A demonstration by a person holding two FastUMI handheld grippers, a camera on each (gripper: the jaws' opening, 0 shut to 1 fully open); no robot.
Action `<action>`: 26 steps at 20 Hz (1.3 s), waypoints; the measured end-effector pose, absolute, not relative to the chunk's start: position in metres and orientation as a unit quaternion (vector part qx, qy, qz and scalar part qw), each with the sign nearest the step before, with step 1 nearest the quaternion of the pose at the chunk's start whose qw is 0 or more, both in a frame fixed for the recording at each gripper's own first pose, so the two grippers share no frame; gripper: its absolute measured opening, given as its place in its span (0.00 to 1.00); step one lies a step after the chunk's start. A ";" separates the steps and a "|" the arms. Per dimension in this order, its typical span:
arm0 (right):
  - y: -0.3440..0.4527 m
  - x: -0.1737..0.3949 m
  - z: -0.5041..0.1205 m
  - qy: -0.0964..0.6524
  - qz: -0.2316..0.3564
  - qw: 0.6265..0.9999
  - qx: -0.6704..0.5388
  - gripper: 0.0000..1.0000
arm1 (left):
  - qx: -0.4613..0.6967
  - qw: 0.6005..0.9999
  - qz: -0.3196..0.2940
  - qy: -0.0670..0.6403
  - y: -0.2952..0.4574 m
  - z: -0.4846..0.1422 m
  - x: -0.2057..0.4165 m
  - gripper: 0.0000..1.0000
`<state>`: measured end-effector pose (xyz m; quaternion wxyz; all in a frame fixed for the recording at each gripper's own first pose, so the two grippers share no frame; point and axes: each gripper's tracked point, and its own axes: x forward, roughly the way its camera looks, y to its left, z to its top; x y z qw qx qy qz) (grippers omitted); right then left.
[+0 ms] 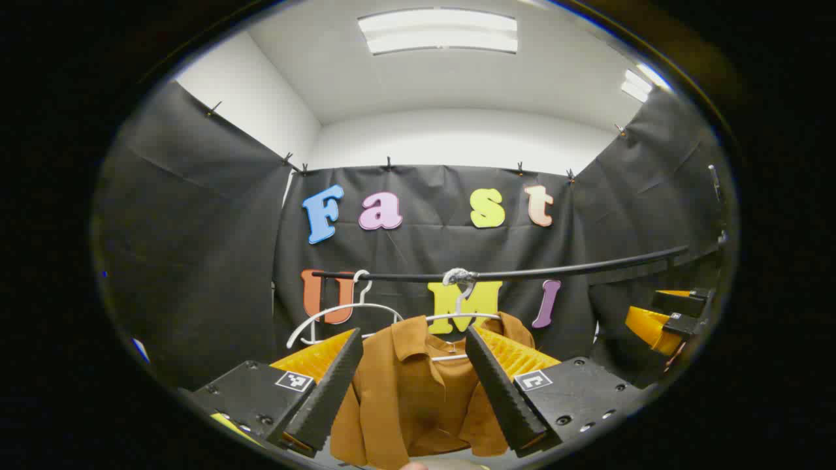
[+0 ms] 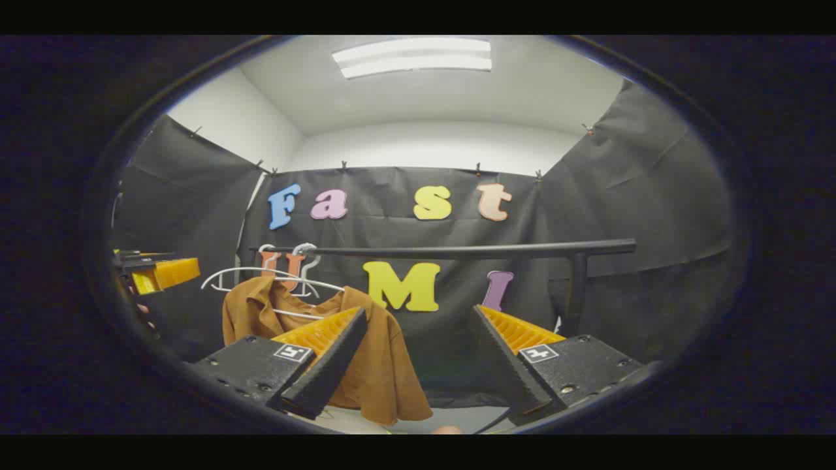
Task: Grasp the clothes on the hanger with both hands and then place them into the laundry hamper below.
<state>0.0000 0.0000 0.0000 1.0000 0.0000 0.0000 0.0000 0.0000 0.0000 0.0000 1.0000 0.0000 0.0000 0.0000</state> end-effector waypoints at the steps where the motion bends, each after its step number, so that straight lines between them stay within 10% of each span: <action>1: -0.001 0.000 0.000 0.000 0.001 1.000 0.000 1.00 | 0.005 1.000 -0.001 0.000 -0.004 0.000 0.000 0.96; 26: -0.008 0.020 -0.057 0.049 0.056 0.997 0.009 1.00 | 0.018 0.996 0.091 0.012 -0.007 -0.027 -0.015 1.00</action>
